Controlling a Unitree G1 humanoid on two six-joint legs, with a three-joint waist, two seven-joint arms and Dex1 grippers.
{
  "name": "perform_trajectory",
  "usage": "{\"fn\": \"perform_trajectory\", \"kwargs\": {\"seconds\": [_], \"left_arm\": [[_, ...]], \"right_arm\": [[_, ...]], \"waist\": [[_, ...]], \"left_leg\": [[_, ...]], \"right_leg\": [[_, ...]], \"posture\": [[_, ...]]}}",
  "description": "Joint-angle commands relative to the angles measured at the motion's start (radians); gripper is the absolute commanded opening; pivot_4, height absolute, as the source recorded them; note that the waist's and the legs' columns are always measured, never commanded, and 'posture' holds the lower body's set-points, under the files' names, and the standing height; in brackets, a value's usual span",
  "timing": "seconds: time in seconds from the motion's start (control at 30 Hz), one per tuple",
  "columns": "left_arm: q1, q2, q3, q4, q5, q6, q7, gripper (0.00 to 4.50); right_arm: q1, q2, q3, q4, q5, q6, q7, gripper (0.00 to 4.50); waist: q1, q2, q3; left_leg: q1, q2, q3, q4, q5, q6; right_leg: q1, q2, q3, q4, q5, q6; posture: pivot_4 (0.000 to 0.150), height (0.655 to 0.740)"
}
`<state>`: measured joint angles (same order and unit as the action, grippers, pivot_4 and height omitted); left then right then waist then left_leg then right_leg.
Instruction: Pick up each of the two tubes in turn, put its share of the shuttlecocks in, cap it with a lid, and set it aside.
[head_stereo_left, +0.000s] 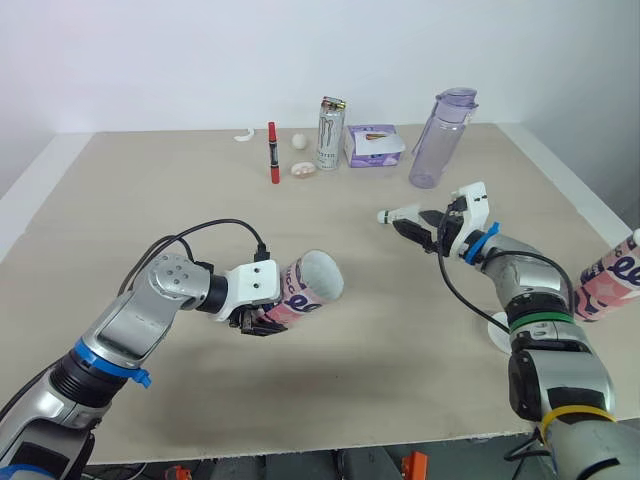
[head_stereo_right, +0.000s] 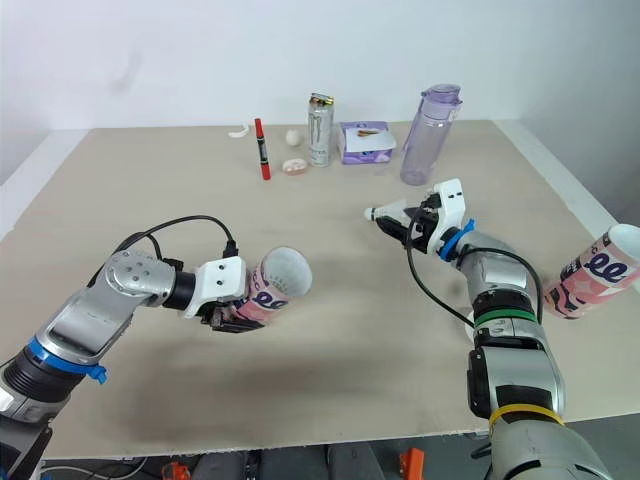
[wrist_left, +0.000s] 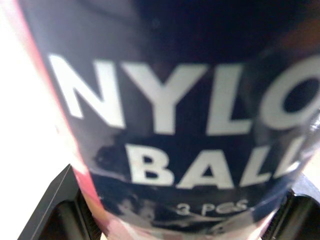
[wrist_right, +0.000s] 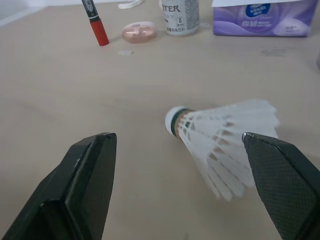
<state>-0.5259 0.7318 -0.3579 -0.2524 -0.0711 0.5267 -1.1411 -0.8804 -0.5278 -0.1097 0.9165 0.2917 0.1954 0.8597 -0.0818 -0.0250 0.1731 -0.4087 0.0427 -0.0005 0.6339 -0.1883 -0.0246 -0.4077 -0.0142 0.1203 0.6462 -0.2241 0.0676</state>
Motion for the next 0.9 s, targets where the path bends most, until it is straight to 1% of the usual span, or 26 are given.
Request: {"fn": "perform_trajectory", "kwargs": {"seconds": [0.03,0.3,0.33,0.37,0.4,0.43,0.47,0.5,0.53,0.6,0.67,0.7,0.73,0.9], "left_arm": [[0.025,0.022,-0.008,0.015,0.025,0.034,0.018,3.35],[0.04,0.03,0.001,-0.002,0.024,0.05,0.028,3.35],[0.044,0.031,0.003,-0.007,0.023,0.054,0.03,3.35],[0.047,0.033,0.005,-0.011,0.022,0.057,0.032,3.35],[0.049,0.034,0.006,-0.015,0.022,0.06,0.033,3.35],[0.052,0.035,0.008,-0.018,0.021,0.063,0.035,3.35],[0.053,0.036,0.008,-0.019,0.02,0.064,0.036,3.35],[0.055,0.037,0.008,-0.02,0.02,0.065,0.038,3.35],[0.057,0.038,0.009,-0.021,0.019,0.066,0.04,3.35],[0.057,0.039,0.009,-0.022,0.019,0.068,0.042,3.35],[0.056,0.039,0.011,-0.022,0.019,0.07,0.043,3.35],[0.056,0.041,0.011,-0.023,0.019,0.071,0.045,3.35],[0.056,0.041,0.012,-0.023,0.019,0.071,0.046,3.35],[0.051,0.043,0.01,-0.018,0.016,0.068,0.042,3.35]], "right_arm": [[-0.087,0.018,0.004,0.115,-0.041,-0.057,0.017,4.3],[-0.171,0.066,-0.001,0.237,-0.082,-0.104,0.018,4.3],[-0.179,0.069,-0.001,0.249,-0.086,-0.109,0.015,3.95],[-0.184,0.07,-0.002,0.258,-0.088,-0.114,0.011,3.79],[-0.187,0.07,-0.004,0.265,-0.091,-0.118,0.005,3.74],[-0.191,0.069,-0.007,0.273,-0.093,-0.122,-0.003,3.03],[-0.195,0.067,-0.011,0.281,-0.093,-0.125,-0.007,3.03],[-0.2,0.064,-0.016,0.291,-0.095,-0.129,-0.017,2.45],[-0.204,0.061,-0.02,0.3,-0.096,-0.132,-0.026,2.07],[-0.209,0.059,-0.022,0.312,-0.1,-0.137,-0.036,1.61],[-0.209,0.059,-0.018,0.319,-0.108,-0.144,-0.042,0.93],[-0.209,0.06,-0.02,0.323,-0.11,-0.148,-0.045,0.71],[-0.209,0.06,-0.023,0.327,-0.114,-0.153,-0.047,0.15],[-0.2,0.056,0.001,0.322,-0.158,-0.204,-0.049,0.15]], "waist": [[-0.002,0.0,0.0],[-0.005,0.001,0.0],[-0.005,0.001,0.0],[-0.005,0.001,0.0],[-0.006,0.001,0.0],[-0.006,0.001,0.0],[-0.006,0.001,0.0],[-0.006,0.001,0.0],[-0.006,0.001,0.0],[-0.006,0.001,0.0],[-0.007,0.001,0.0],[-0.007,0.001,0.0],[-0.008,0.001,0.0],[-0.009,0.001,0.001]], "left_leg": [[0.0,0.0,0.0,0.0,0.0,0.0],[0.0,0.0,-0.001,-0.001,0.0,0.0],[0.0,0.0,-0.001,-0.001,0.0,0.0],[0.0,0.0,-0.001,-0.001,0.0,0.0],[0.0,0.0,-0.001,-0.001,0.0,0.0],[0.0,0.0,-0.001,-0.001,0.0,0.0],[0.0,0.0,-0.001,-0.001,0.0,0.0],[0.0,0.0,-0.001,-0.001,0.0,0.0],[0.0,0.0,-0.001,-0.001,0.0,0.0],[0.0,0.0,-0.001,-0.001,0.0,0.0],[0.0,0.001,-0.001,-0.002,0.0,0.0],[0.0,0.001,-0.001,-0.002,0.0,0.0],[0.001,0.001,-0.001,-0.002,0.0,0.0],[0.001,0.001,-0.001,-0.002,0.0,0.0]], "right_leg": [[0.0,0.0,0.0,0.0,-0.001,0.0],[0.0,0.001,0.001,0.0,-0.001,0.0],[0.0,0.001,0.001,0.0,-0.001,0.0],[0.0,0.001,0.001,0.0,-0.001,0.0],[0.0,0.001,0.001,0.0,-0.001,0.0],[0.0,0.001,0.001,0.0,-0.001,0.0],[0.0,0.001,0.001,0.0,-0.001,0.0],[0.0,0.001,0.001,0.0,-0.001,0.0],[0.0,0.001,0.001,0.0,-0.001,0.0],[0.0,0.002,0.001,0.0,-0.001,0.0],[0.0,0.002,0.001,0.0,-0.001,-0.001],[0.0,0.002,0.001,0.0,-0.001,-0.001],[0.0,0.003,0.001,0.0,-0.001,-0.001],[0.0,0.003,0.001,0.0,-0.001,-0.001]], "posture": [[0.15,0.74],[0.15,0.74],[0.15,0.74],[0.15,0.74],[0.15,0.74],[0.15,0.74],[0.15,0.74],[0.15,0.74],[0.15,0.74],[0.15,0.74],[0.15,0.74],[0.15,0.74],[0.15,0.74],[0.15,0.74]]}}
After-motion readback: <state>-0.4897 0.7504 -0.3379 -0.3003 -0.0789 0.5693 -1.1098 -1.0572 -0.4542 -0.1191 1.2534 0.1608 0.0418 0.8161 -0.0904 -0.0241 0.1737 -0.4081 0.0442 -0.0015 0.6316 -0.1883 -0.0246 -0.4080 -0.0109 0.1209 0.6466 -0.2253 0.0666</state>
